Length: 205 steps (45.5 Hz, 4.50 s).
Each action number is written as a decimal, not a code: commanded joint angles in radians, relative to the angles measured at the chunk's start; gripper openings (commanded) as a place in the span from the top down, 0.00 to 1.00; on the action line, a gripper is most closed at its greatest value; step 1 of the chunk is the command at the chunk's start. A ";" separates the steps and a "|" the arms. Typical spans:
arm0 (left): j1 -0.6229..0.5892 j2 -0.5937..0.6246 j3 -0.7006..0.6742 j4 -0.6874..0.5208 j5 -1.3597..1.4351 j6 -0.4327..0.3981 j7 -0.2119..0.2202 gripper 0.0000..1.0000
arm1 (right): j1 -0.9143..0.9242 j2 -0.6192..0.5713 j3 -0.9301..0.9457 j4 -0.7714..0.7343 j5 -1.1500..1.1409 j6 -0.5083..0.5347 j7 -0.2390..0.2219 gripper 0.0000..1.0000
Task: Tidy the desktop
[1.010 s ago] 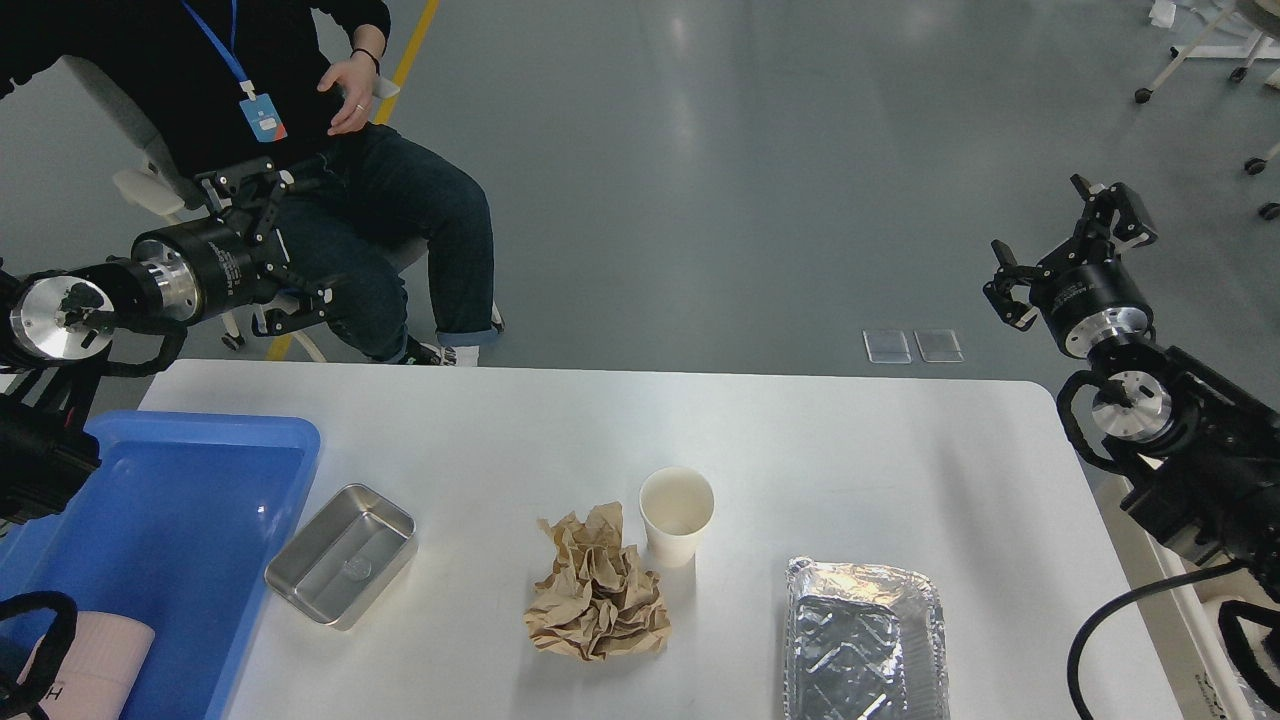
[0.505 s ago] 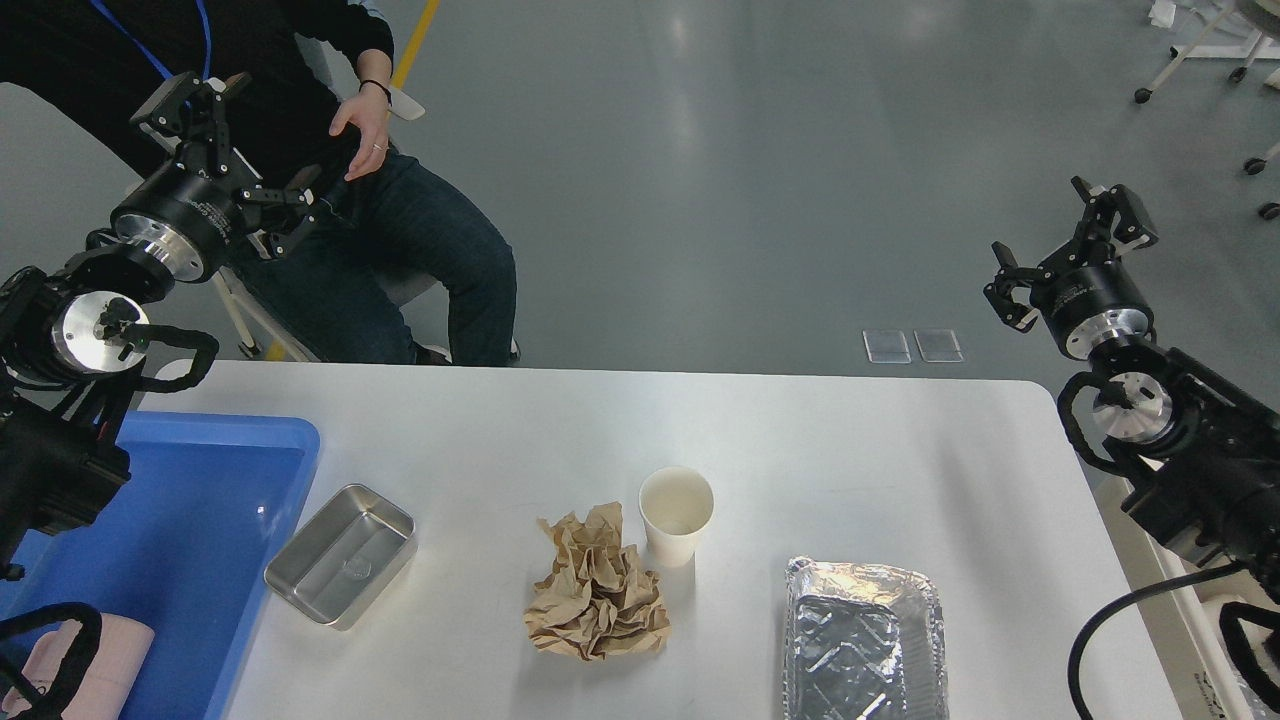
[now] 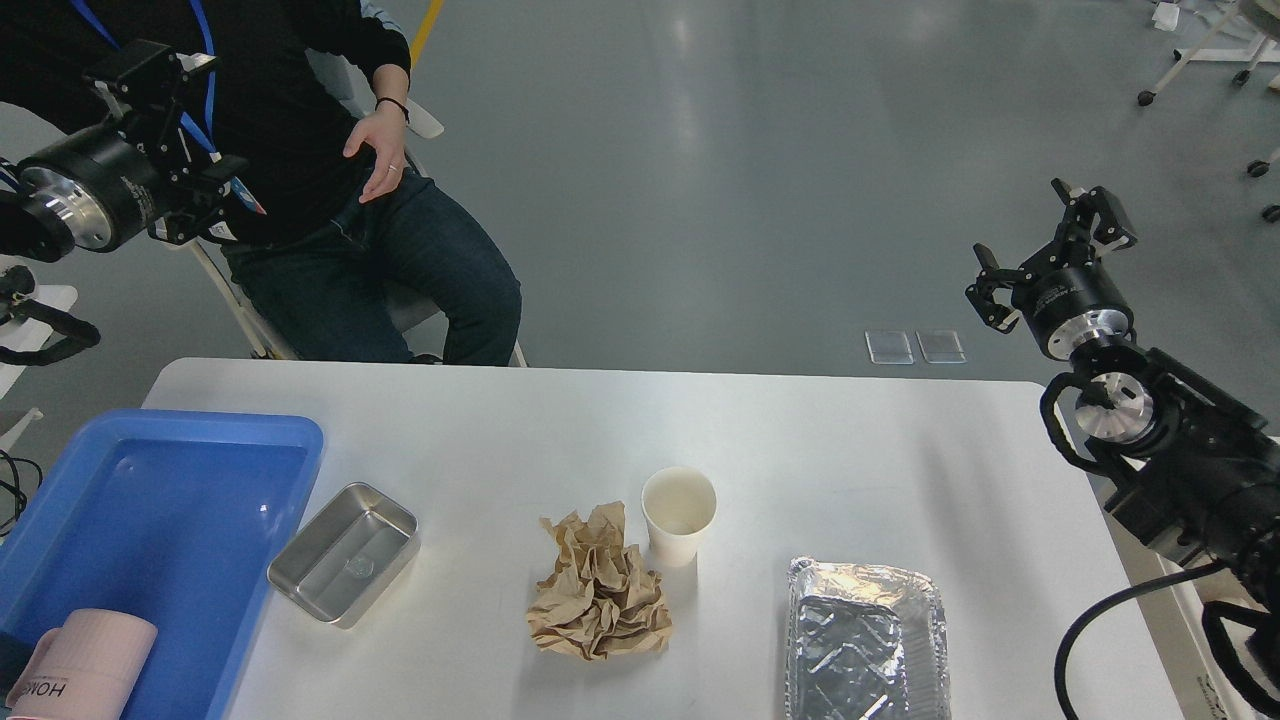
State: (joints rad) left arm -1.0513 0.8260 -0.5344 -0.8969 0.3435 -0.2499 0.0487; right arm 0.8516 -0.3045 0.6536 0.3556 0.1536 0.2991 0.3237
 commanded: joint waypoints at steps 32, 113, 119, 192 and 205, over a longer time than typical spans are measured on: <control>-0.296 0.119 0.518 -0.059 0.045 -0.043 -0.109 0.05 | -0.017 -0.041 0.000 0.026 0.000 -0.009 0.000 0.00; -0.184 0.766 0.508 -0.513 0.282 -0.417 0.002 0.11 | -0.040 -0.058 0.003 0.028 0.000 -0.003 0.000 0.00; -0.164 0.720 0.510 -0.513 0.282 -0.416 0.002 0.10 | -0.040 -0.058 0.001 0.028 0.000 -0.003 0.000 0.00; 0.152 0.163 0.499 -0.316 0.324 -0.112 0.085 0.03 | -0.069 -0.061 0.003 0.025 0.000 0.002 0.003 0.00; 0.192 0.111 0.507 -0.283 0.325 -0.054 0.092 0.03 | -0.071 -0.059 0.003 0.025 0.000 0.000 0.003 0.00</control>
State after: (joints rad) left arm -0.8845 0.9503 -0.0275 -1.1876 0.6683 -0.3283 0.1363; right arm 0.7823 -0.3637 0.6561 0.3805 0.1535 0.3003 0.3268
